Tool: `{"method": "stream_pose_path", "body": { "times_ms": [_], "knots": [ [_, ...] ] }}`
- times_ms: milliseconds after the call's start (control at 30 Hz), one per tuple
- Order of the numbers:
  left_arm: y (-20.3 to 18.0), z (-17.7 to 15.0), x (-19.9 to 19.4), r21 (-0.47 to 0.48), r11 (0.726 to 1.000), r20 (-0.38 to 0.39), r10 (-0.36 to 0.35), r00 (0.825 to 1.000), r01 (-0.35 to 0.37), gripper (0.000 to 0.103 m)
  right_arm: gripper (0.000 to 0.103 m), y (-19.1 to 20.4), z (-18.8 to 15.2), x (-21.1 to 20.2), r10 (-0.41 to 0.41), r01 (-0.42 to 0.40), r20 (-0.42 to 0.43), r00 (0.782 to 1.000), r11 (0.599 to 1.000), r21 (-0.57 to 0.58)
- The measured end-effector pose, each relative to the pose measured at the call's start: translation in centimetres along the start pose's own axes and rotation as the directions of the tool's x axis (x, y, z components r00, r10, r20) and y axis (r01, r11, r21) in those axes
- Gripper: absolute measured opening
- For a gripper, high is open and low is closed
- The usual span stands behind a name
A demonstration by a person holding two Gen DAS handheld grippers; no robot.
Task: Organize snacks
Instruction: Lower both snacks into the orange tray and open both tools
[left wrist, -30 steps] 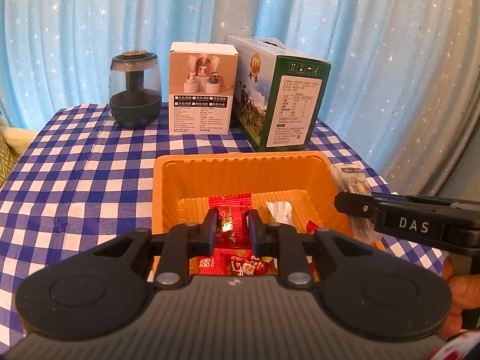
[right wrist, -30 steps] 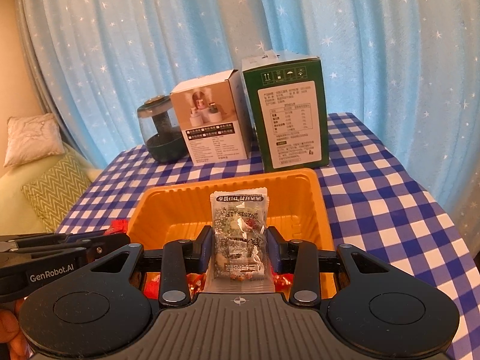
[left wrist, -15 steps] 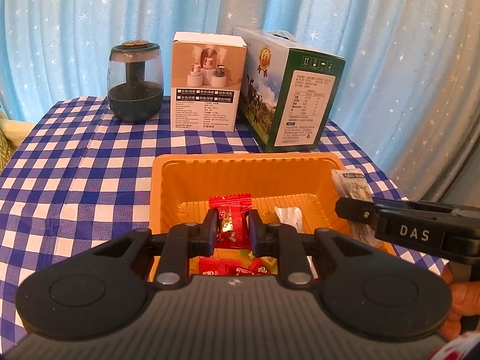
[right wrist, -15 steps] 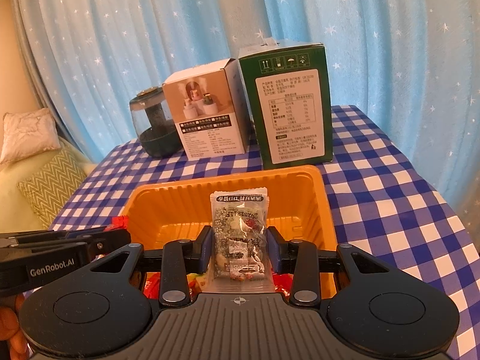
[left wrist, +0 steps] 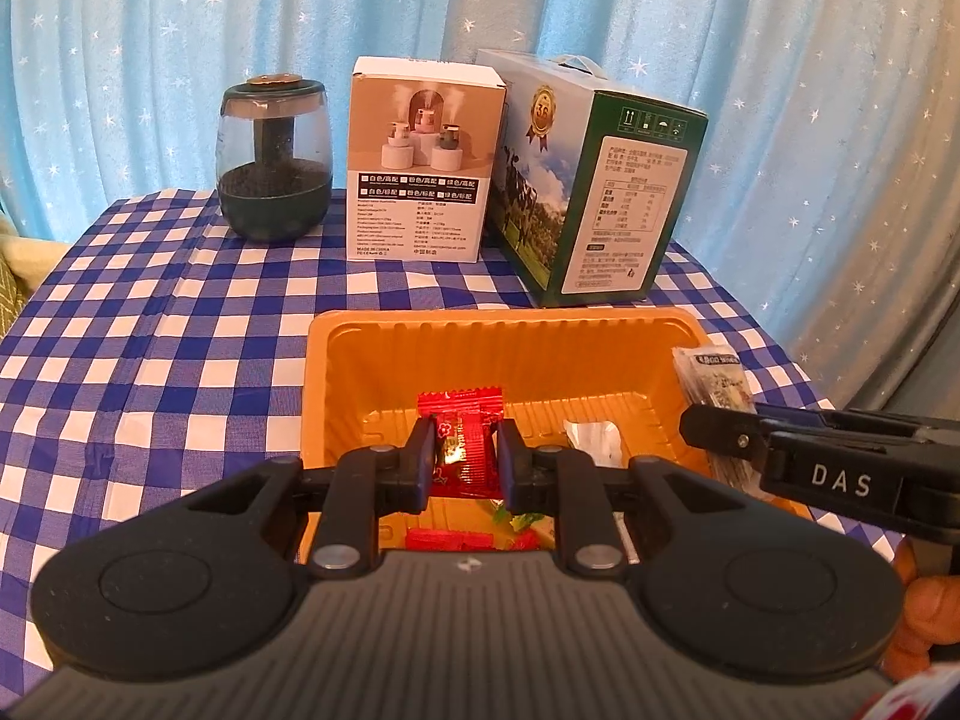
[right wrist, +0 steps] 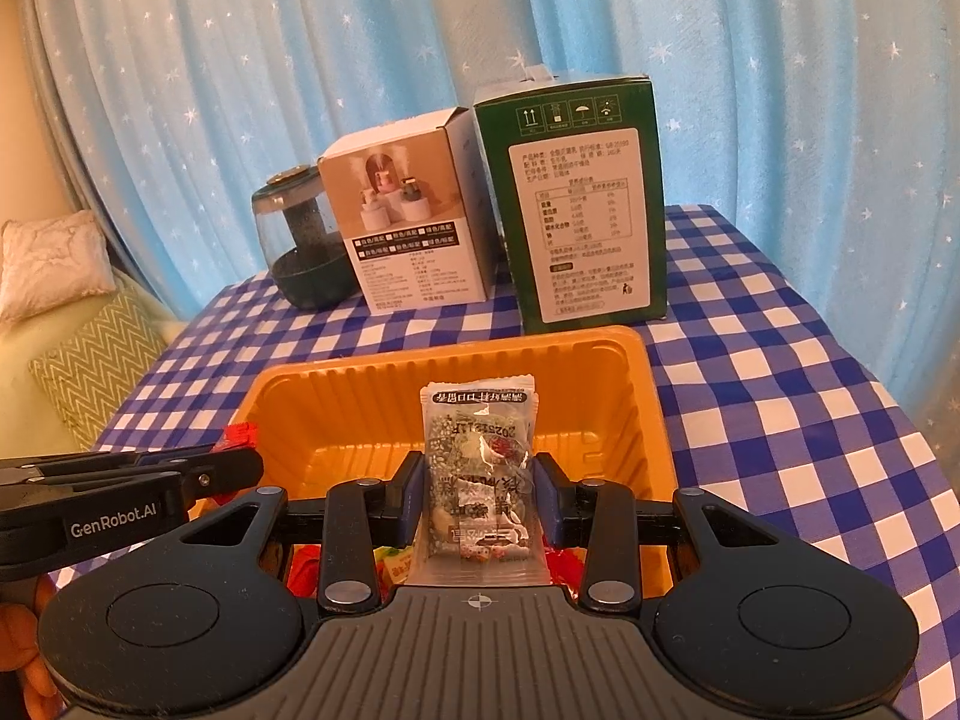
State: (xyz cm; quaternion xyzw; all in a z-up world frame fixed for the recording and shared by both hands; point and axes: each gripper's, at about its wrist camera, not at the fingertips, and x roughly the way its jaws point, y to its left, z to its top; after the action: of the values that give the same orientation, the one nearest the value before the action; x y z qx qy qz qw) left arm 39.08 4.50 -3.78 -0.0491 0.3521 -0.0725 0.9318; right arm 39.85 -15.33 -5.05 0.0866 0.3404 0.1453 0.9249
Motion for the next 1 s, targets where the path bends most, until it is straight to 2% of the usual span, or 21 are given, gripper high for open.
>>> {"method": "stream_pose_path", "body": {
  "times_ms": [200,267,1000],
  "knots": [
    [-0.11,0.16,0.84,0.011,1.0,-0.004,0.001,1.0,-0.001,0.021,0.038,-0.01,-0.08,0.21,-0.001,0.001,-0.003,1.0,1.0,0.0],
    [0.05,0.07,0.94,0.002,1.0,-0.004,0.015,1.0,-0.015,0.036,0.038,-0.07,-0.15,0.32,0.0,0.0,-0.006,1.0,1.0,0.001],
    [0.49,0.04,0.41,0.018,0.999,-0.007,0.03,1.0,-0.03,0.037,0.038,0.85,0.02,0.67,0.017,-0.017,0.002,1.0,1.0,0.009]
  ]
}}
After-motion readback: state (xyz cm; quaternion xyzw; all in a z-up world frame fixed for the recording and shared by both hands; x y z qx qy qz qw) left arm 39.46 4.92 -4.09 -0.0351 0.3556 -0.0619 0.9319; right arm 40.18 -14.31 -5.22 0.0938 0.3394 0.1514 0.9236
